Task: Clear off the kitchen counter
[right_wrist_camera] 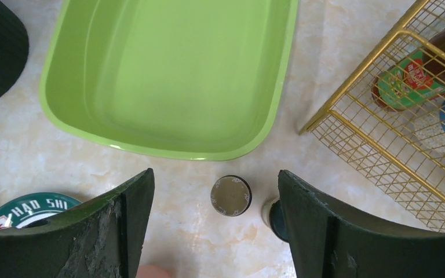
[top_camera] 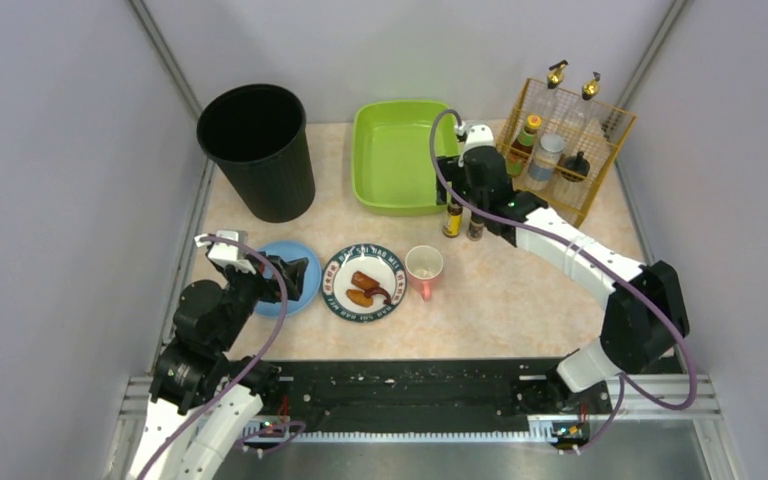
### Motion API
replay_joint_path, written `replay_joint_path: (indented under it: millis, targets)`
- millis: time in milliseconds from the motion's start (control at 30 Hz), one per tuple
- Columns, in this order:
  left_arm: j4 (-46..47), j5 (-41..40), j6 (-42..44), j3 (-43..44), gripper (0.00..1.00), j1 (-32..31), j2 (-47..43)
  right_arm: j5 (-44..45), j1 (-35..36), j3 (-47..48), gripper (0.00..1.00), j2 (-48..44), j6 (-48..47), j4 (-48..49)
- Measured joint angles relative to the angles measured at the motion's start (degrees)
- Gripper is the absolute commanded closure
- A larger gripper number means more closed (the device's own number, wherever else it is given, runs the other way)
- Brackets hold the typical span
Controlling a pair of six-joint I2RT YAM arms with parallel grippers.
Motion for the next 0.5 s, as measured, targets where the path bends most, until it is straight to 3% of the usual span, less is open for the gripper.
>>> replay_joint_path:
  millis: [300,500]
  targets:
    - [-0.02,0.00,0.00,-0.07,0.01,0.00,0.46,2.16,0.02,-0.44,0.29,4.15,-0.11,0.81]
    - [0.00,0.02,0.00,-0.07,0.01,0.00,0.46,3.21,0.02,-0.87,0.39,6.03,-0.07,1.95]
